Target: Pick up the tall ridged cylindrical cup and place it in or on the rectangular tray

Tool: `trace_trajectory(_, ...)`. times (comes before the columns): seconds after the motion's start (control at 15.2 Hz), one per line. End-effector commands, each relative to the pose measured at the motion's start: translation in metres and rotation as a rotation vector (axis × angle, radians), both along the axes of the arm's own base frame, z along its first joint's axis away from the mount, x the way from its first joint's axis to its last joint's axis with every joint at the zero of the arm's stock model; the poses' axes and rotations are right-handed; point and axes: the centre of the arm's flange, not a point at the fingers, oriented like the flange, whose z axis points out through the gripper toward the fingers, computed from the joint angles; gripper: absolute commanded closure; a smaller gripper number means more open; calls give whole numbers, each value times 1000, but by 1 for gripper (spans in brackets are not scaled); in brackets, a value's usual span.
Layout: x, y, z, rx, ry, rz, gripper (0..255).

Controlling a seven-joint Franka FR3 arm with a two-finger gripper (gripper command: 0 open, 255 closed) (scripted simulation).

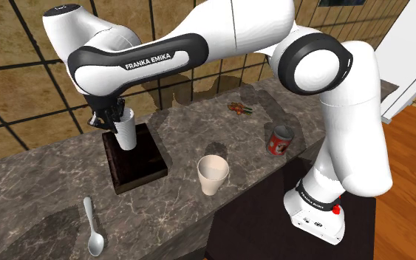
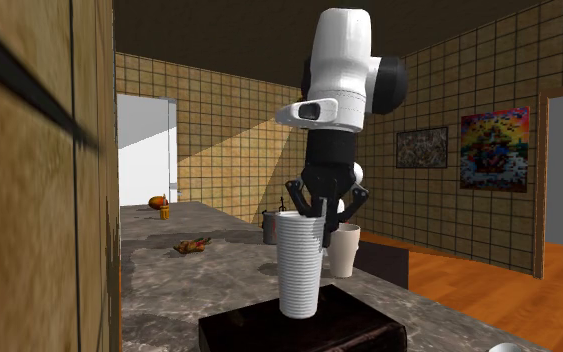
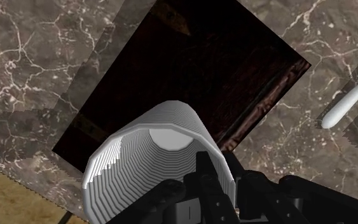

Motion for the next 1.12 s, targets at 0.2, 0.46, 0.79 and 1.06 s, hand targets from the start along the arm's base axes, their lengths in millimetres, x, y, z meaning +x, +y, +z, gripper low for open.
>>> trace_trajectory(0.2, 0, -1, -21, 0, -1, 0, 255)
trace_trajectory(0.46, 0, -1, -21, 0, -1, 0, 255)
trace_trajectory(0.79, 0, -1, -21, 0, -1, 0, 0)
trace_trajectory(1.06, -1, 0, -8, 0, -1, 0, 0)
